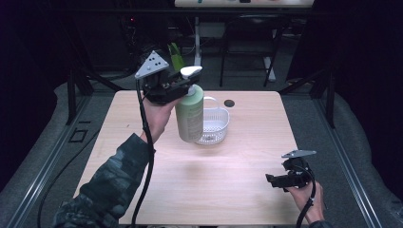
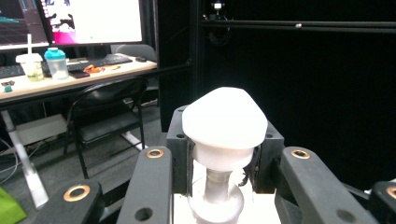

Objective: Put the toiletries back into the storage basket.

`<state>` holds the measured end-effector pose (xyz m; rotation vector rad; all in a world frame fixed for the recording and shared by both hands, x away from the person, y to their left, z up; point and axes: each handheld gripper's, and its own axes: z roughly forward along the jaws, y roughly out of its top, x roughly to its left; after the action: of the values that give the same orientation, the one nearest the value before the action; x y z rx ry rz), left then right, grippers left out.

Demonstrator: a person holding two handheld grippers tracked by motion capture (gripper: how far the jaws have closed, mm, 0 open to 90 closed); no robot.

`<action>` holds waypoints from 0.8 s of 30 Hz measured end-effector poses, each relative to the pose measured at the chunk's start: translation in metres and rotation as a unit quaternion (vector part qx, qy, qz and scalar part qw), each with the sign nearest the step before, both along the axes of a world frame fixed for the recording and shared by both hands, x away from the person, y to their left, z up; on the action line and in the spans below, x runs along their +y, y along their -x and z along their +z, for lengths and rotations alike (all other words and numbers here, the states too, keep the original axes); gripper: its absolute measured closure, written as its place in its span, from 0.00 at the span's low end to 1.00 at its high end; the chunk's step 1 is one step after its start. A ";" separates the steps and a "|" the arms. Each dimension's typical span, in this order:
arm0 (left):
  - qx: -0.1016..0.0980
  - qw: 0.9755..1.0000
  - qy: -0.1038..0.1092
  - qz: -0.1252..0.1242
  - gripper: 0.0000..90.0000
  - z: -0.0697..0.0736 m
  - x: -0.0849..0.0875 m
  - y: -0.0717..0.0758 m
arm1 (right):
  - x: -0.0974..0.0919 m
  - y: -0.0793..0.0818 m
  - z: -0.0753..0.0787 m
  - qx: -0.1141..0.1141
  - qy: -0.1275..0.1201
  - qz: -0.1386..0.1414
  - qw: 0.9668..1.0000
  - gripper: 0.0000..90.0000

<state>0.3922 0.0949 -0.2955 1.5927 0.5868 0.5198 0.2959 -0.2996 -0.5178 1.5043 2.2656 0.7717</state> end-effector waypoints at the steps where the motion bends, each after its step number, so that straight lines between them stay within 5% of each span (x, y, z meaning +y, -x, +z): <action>1: 0.000 1.000 0.000 0.000 0.74 0.000 0.000 0.000 | 0.000 0.000 0.000 0.000 0.000 0.000 1.000 0.07; 24: -0.010 1.000 -0.010 0.012 0.74 0.025 -0.015 -0.020 | 0.000 0.001 0.001 0.000 0.003 0.003 1.000 0.07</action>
<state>0.4122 0.0794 -0.2705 1.5995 0.5883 0.5612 0.2948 -0.2991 -0.5172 1.4969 2.2712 0.7660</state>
